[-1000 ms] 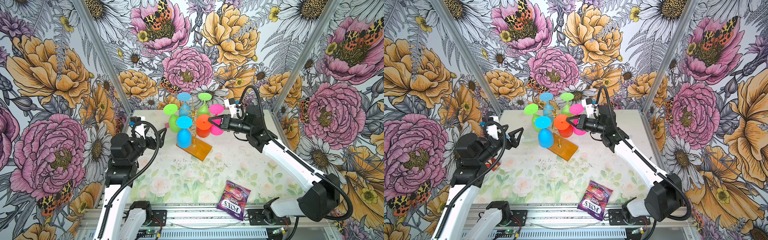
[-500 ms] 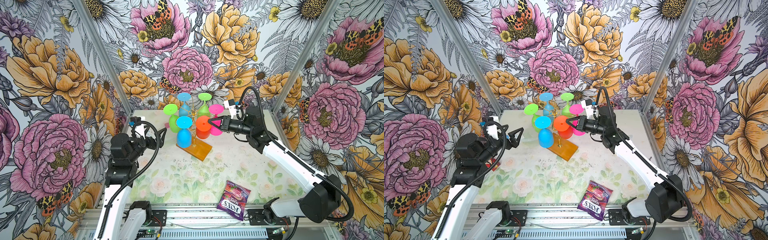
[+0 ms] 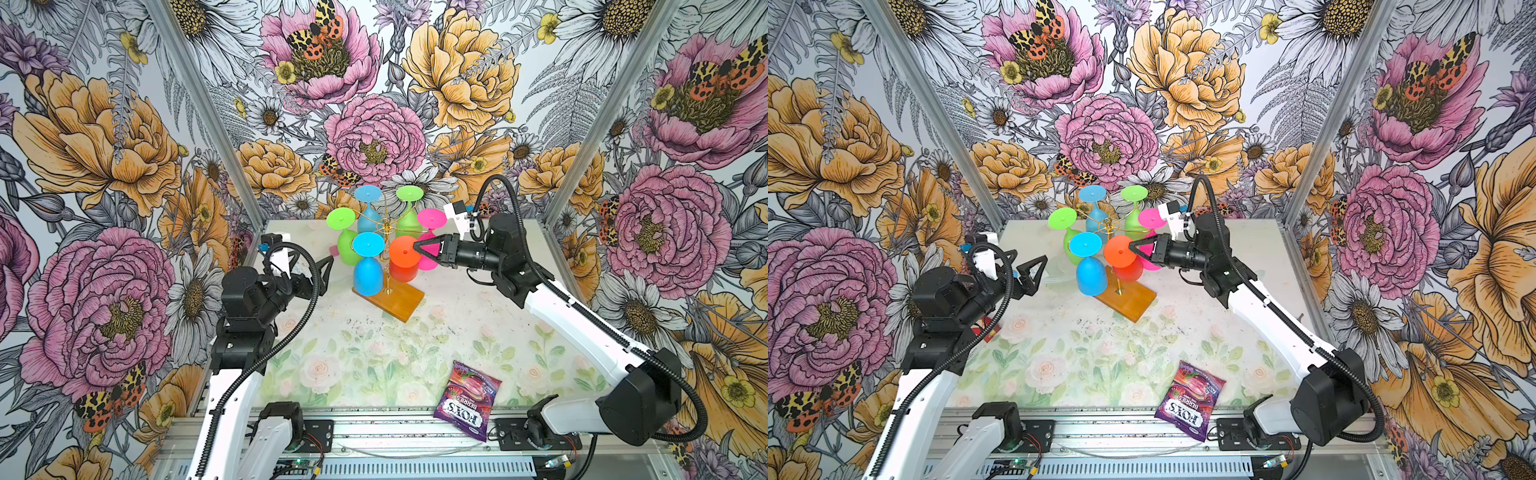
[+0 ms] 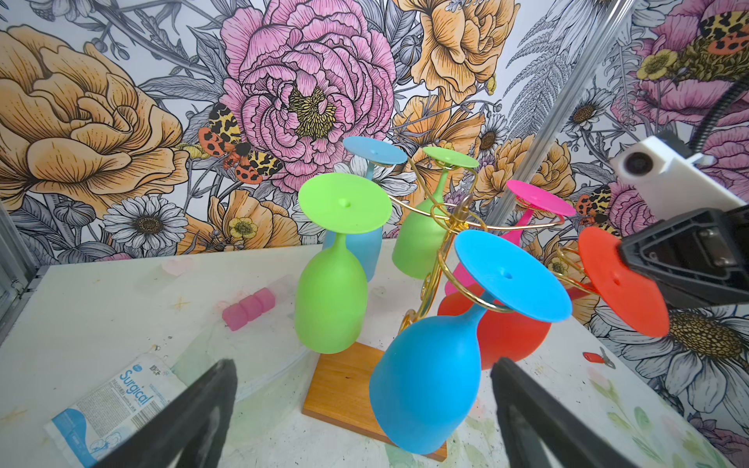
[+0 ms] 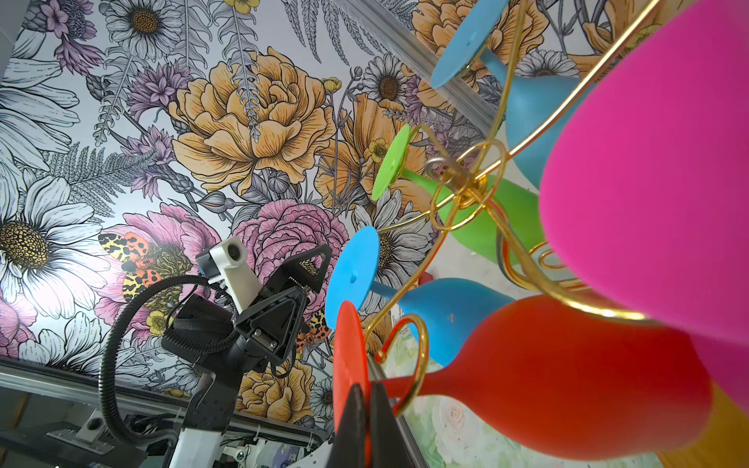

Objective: Take the wine glass off the wine glass rack
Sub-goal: Pick up the wine glass from the wine glass rack.

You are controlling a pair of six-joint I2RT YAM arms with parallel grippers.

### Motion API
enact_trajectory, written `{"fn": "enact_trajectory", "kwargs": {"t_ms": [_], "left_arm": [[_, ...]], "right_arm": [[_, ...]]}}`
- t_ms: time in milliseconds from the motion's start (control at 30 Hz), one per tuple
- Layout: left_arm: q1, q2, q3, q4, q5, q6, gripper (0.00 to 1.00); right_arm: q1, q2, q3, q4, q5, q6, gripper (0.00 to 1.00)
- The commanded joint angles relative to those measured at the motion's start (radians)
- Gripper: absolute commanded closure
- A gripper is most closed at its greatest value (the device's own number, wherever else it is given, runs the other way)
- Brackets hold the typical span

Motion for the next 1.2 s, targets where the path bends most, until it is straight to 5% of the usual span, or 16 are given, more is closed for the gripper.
{"fn": "enact_trajectory", "kwargs": {"t_ms": [0, 1167], "left_arm": [[0.009, -0.012, -0.011, 0.027, 0.020, 0.009, 0.01], [0.011, -0.013, -0.013, 0.026, 0.032, 0.009, 0.01]], "right_arm": [[0.010, 0.010, 0.001, 0.053, -0.029, 0.018, 1.00], [-0.004, 0.113, 0.136, 0.086, 0.031, 0.038, 1.00]]}}
